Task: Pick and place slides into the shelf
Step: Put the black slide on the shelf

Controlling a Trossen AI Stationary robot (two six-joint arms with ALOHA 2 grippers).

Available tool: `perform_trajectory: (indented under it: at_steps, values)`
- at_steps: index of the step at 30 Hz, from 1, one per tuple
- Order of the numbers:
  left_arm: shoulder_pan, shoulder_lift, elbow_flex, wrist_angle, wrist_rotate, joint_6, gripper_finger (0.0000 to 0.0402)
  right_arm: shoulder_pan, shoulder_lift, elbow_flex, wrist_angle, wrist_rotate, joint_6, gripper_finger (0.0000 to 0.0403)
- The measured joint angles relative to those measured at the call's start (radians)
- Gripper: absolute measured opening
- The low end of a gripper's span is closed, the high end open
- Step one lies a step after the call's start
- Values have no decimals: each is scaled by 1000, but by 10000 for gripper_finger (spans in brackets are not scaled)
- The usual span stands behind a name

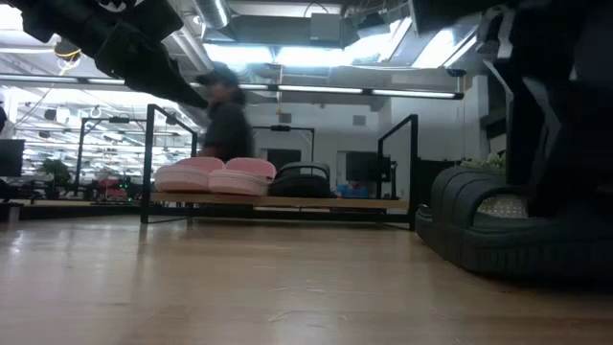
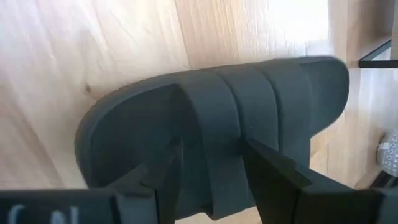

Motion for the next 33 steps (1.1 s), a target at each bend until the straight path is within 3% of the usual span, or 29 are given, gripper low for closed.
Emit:
perform_trajectory:
  at_steps: [10, 33]
  values:
    - [0, 0, 0, 1, 0, 1, 121, 0, -1, -73, -1, 12, 51, 168]
    - [0, 0, 0, 2, 0, 0, 121, -27, -1, -49, -2, -3, 32, 168]
